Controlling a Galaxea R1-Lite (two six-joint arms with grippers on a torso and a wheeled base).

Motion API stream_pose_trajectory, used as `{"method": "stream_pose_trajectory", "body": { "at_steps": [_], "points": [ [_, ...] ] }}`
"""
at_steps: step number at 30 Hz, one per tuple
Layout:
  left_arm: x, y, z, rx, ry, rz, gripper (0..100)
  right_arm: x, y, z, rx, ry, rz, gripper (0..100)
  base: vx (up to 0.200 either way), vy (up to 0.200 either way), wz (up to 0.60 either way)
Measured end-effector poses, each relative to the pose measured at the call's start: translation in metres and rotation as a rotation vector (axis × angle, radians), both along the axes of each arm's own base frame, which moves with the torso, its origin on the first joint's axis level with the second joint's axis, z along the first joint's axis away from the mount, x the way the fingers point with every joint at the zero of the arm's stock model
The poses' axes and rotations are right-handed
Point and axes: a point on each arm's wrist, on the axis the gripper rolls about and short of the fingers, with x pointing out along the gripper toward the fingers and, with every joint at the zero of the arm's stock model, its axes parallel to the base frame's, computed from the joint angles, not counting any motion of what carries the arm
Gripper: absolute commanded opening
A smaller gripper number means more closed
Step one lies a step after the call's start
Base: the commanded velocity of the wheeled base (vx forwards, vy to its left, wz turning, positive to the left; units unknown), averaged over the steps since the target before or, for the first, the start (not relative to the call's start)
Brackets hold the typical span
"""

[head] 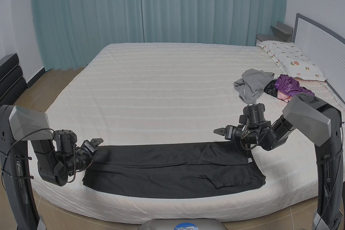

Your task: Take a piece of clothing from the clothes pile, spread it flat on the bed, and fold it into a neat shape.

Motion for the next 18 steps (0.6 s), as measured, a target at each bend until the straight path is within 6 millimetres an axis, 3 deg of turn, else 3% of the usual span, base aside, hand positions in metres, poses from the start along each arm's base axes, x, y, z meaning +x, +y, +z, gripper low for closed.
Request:
{"method": "stream_pose_trajectory", "body": {
  "at_steps": [4,11,18],
  "points": [
    [0.0,0.0,0.0,0.0,0.0,0.0,100,-0.001,-0.023,-0.001,0.061,0.045,-0.046,100,0.0,0.0,0.0],
    [0.0,0.0,0.0,-0.001,0.0,0.0,100,-0.004,-0.035,-0.003,0.101,0.079,-0.055,100,0.0,0.0,0.0],
    [0.0,0.0,0.0,-0.001,-0.001,0.0,100,-0.007,-0.033,-0.006,0.103,0.101,-0.045,100,0.0,0.0,0.0]
  ]
}}
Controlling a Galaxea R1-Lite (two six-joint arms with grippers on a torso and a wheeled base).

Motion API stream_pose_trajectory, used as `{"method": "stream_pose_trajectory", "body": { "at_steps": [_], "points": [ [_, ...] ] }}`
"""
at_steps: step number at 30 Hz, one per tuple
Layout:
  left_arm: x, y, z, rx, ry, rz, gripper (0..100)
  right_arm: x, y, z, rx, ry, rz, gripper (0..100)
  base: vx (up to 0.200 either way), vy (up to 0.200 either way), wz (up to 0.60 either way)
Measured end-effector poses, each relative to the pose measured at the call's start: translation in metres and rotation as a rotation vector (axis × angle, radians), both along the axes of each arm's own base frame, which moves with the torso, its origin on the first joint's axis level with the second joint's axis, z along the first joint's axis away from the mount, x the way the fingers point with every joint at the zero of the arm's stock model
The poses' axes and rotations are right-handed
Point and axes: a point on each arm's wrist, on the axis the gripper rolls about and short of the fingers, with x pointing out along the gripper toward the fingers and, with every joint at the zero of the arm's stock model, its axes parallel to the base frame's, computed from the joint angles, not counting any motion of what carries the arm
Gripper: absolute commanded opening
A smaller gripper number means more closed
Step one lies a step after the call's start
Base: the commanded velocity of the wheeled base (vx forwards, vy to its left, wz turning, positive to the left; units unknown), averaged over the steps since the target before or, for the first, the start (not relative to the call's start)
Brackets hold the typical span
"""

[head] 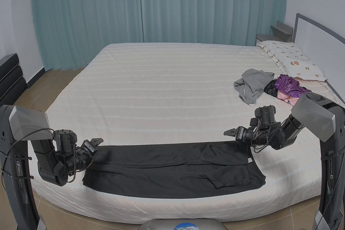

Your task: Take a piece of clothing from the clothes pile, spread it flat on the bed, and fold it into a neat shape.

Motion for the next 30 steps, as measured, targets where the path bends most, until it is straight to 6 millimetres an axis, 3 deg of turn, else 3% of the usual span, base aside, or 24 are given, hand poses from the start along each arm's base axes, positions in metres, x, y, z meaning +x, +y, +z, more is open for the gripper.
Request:
{"method": "stream_pose_trajectory", "body": {
  "at_steps": [5,6,16,30],
  "points": [
    [0.0,0.0,0.0,0.0,0.0,0.0,100,-0.001,0.003,-0.005,-0.007,0.019,0.01,100,0.0,0.0,0.0],
    [0.0,0.0,0.0,0.0,0.0,0.0,100,-0.001,0.003,-0.006,-0.009,0.024,0.011,0,0.0,0.0,0.0],
    [0.0,0.0,0.0,0.0,-0.001,0.0,100,-0.003,0.004,-0.013,-0.013,0.046,0.022,0,0.0,0.0,0.0],
    [0.0,0.0,0.0,0.0,0.001,0.0,100,0.003,-0.009,-0.009,-0.013,0.029,-0.014,0,0.0,0.0,0.0]
  ]
}}
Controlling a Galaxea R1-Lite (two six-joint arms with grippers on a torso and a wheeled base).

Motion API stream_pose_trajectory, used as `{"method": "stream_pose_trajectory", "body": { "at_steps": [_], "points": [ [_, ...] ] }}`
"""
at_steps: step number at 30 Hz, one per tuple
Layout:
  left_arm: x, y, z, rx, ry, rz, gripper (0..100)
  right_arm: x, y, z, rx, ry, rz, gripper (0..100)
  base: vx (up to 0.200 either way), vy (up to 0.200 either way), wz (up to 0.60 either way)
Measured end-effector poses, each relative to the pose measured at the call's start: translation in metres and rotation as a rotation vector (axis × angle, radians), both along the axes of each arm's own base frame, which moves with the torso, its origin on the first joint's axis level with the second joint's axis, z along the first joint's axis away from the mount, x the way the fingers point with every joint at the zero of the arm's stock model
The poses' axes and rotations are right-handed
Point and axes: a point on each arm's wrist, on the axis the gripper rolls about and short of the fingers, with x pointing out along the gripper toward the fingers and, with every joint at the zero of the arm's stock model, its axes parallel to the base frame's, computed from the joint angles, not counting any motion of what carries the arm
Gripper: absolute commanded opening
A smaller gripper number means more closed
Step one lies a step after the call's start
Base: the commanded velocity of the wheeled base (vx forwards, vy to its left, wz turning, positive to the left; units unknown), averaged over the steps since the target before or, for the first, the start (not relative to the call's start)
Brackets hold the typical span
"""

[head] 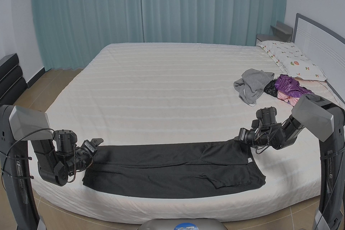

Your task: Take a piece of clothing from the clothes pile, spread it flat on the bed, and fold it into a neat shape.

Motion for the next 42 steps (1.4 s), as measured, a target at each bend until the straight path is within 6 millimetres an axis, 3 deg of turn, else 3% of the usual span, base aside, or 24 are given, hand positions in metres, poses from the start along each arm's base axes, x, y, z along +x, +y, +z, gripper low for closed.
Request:
{"method": "stream_pose_trajectory", "body": {
  "at_steps": [8,9,16,21,32,42],
  "points": [
    [0.0,0.0,0.0,0.0,0.0,-0.001,100,0.001,-0.003,0.0,-0.002,-0.001,-0.007,0,0.0,0.0,0.0],
    [0.0,0.0,0.0,-0.001,0.0,-0.001,100,0.0,-0.003,0.0,-0.002,0.002,-0.007,100,0.0,0.0,0.0],
    [0.0,0.0,0.0,-0.004,-0.002,-0.002,100,-0.002,-0.004,0.004,0.004,-0.002,-0.011,100,0.0,0.0,0.0],
    [0.0,0.001,0.002,-0.005,-0.005,-0.001,100,-0.012,-0.012,0.022,0.025,-0.009,-0.017,100,0.0,0.0,0.0],
    [-0.009,0.014,0.019,-0.027,-0.001,-0.014,100,-0.078,-0.057,0.044,0.085,0.079,-0.156,100,0.0,0.0,0.0],
    [-0.007,0.017,0.029,0.074,0.083,-0.155,100,-0.131,-0.083,0.06,0.19,-0.011,-0.313,100,0.0,0.0,0.0]
  ]
}}
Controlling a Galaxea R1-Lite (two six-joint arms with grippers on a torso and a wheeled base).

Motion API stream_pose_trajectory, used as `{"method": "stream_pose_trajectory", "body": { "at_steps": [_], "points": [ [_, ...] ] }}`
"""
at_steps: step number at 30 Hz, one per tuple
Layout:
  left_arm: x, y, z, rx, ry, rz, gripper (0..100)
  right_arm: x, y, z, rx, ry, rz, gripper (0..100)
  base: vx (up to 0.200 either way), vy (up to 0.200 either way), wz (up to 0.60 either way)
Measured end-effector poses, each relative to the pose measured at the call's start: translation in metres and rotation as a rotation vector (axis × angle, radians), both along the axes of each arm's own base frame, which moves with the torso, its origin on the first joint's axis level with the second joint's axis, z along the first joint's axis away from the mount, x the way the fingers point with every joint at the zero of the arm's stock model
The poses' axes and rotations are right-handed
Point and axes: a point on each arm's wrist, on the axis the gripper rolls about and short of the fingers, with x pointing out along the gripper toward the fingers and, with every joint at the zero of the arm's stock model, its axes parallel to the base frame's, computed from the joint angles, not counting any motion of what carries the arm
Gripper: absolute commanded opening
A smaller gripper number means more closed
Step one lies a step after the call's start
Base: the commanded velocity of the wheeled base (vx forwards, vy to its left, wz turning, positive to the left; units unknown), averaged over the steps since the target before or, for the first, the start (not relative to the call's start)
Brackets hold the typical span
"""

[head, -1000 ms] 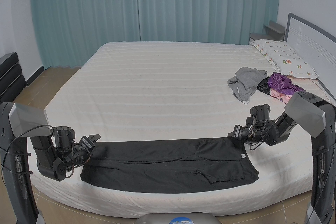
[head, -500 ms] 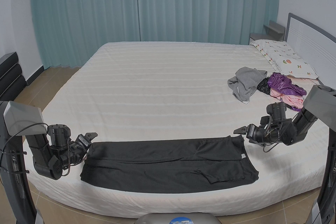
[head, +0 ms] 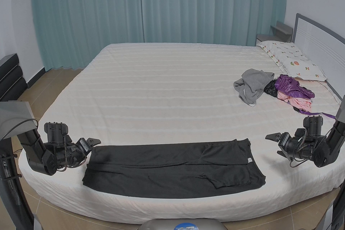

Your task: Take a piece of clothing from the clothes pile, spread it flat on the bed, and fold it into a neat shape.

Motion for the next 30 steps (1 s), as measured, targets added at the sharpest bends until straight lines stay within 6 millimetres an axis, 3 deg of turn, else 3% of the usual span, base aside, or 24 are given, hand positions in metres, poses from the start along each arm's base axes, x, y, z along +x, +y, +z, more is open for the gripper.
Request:
{"method": "stream_pose_trajectory", "body": {
  "at_steps": [8,30],
  "points": [
    [0.014,0.0,-0.002,0.065,0.047,-0.106,100,-0.011,-0.006,-0.007,0.055,-0.039,-0.057,100,0.0,0.0,0.0],
    [0.009,0.007,-0.03,0.098,0.054,-0.203,100,-0.035,0.009,-0.039,0.079,0.03,-0.013,100,0.0,0.0,0.0]
  ]
}}
